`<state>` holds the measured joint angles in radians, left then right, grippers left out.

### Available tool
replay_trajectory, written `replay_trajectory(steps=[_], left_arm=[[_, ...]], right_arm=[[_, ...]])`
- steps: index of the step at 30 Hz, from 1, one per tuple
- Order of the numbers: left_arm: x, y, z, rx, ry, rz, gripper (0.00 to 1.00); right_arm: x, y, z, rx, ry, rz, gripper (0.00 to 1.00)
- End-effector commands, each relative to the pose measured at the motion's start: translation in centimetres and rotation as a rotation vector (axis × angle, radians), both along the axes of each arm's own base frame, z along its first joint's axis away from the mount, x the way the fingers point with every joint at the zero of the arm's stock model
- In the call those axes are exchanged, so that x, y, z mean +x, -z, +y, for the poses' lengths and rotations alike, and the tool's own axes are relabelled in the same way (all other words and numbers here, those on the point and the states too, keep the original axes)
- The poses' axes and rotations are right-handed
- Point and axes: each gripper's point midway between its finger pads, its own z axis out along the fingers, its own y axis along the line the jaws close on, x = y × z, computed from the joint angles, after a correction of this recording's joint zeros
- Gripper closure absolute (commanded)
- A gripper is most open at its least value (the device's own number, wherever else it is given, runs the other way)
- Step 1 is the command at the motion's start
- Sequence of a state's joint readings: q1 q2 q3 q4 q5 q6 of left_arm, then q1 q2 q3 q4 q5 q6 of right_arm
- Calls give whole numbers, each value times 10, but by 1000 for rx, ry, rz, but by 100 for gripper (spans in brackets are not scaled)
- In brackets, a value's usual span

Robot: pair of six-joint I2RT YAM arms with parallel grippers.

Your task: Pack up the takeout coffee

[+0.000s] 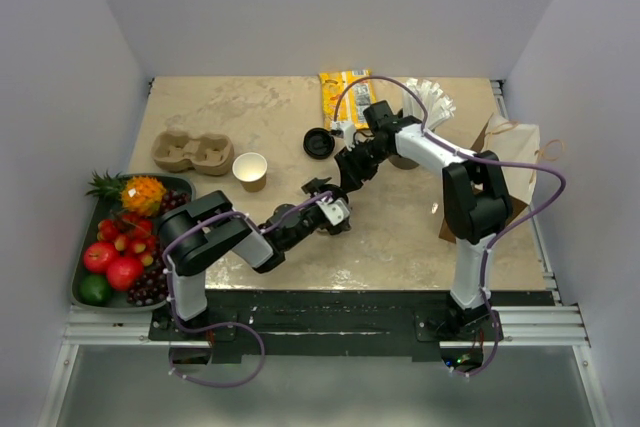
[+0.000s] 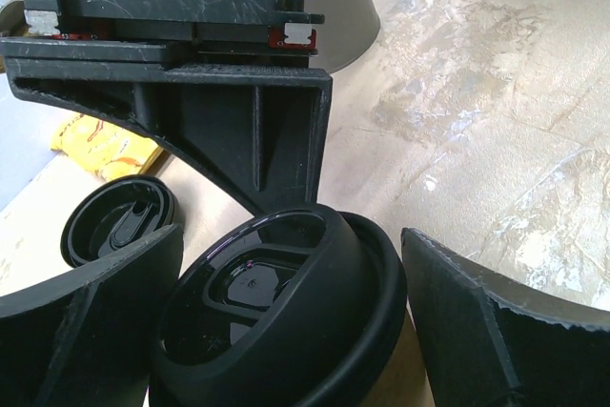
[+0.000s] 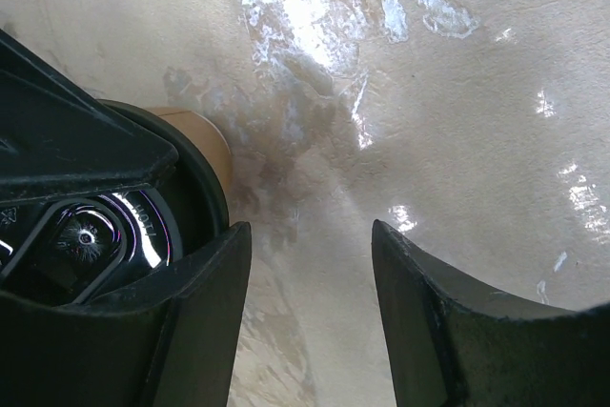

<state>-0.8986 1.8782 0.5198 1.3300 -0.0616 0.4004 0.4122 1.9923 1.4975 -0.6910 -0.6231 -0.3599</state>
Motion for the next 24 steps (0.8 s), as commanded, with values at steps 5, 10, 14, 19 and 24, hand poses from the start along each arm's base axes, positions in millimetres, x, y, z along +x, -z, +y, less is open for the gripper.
replay_trajectory(steps=[5,10,14,19,24], left_arm=[[-15,-135,20,-477,2,-294,0],[-28,-140,27,-487,16,-286,0],[-35,-140,29,-484,17,-283,1],[-44,-141,30,-499,22,-267,1],[-51,-146,36,-506,-2,-272,1]], right_arm=[[-7,-31,16,64,-22,-30,42],[-3,-31,17,55,-9,-57,42],[0,-32,19,47,-6,-76,42],[0,-32,21,37,-7,-87,42],[2,-31,19,18,-2,-104,42]])
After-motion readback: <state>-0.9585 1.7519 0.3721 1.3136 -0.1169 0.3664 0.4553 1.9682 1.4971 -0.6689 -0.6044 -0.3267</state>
